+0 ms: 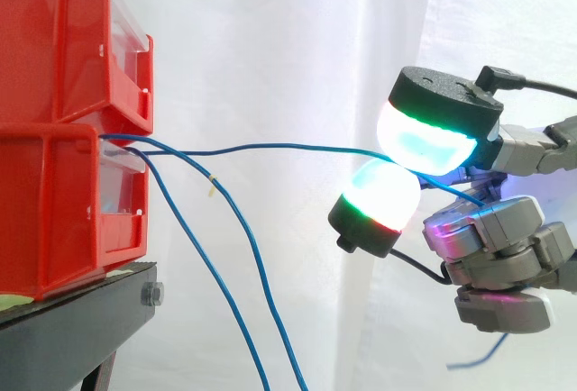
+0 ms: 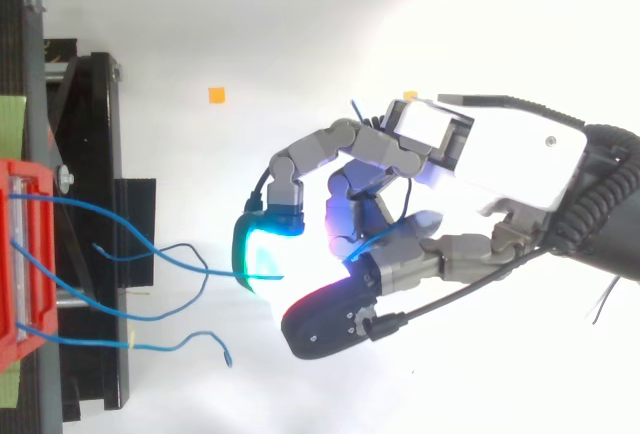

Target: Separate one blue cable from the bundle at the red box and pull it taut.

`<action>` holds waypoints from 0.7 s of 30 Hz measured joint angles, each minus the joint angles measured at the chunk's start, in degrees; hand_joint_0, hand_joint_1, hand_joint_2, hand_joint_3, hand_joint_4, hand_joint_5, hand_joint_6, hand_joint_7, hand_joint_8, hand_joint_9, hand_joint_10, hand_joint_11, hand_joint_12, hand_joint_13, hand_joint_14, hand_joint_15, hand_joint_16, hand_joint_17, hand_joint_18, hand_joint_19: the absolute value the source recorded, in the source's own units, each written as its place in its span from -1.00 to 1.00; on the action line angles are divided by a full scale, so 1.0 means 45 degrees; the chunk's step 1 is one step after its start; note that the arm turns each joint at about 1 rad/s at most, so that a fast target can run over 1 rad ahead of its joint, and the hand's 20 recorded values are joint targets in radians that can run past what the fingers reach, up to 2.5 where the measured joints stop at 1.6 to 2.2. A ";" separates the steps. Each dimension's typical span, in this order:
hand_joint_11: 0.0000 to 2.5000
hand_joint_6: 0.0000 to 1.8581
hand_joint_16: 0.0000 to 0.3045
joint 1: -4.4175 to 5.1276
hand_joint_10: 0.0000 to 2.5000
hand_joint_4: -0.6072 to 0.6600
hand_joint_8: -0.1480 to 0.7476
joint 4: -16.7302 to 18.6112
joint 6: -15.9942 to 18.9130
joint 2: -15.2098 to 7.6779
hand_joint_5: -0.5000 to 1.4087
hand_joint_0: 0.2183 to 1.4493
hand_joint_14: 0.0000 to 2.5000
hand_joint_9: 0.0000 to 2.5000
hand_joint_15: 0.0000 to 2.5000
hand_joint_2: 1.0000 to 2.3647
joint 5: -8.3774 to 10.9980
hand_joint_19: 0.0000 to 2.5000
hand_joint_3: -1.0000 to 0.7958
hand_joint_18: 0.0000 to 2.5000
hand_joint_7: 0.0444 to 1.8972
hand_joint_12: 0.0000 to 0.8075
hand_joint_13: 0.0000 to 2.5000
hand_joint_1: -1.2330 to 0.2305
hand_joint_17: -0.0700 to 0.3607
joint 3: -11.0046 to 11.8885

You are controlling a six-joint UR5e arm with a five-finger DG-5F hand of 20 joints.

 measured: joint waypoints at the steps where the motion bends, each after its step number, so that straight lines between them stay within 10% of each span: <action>1: 0.03 -0.03 -0.79 0.0007 -0.05 -0.10 0.03 -0.0003 0.0006 0.0004 -0.71 -0.02 0.25 -0.34 0.21 -1.00 0.0040 0.14 -0.44 0.03 0.02 -0.20 -0.25 -0.37 -0.34 0.0002; 21: 0.07 -0.03 -0.79 0.0068 0.50 -0.12 0.03 -0.0025 0.0256 0.0014 -0.71 -0.02 0.53 -0.41 0.20 -1.00 0.0104 0.21 -0.44 0.06 0.04 -0.16 -0.30 -0.39 -0.35 0.0013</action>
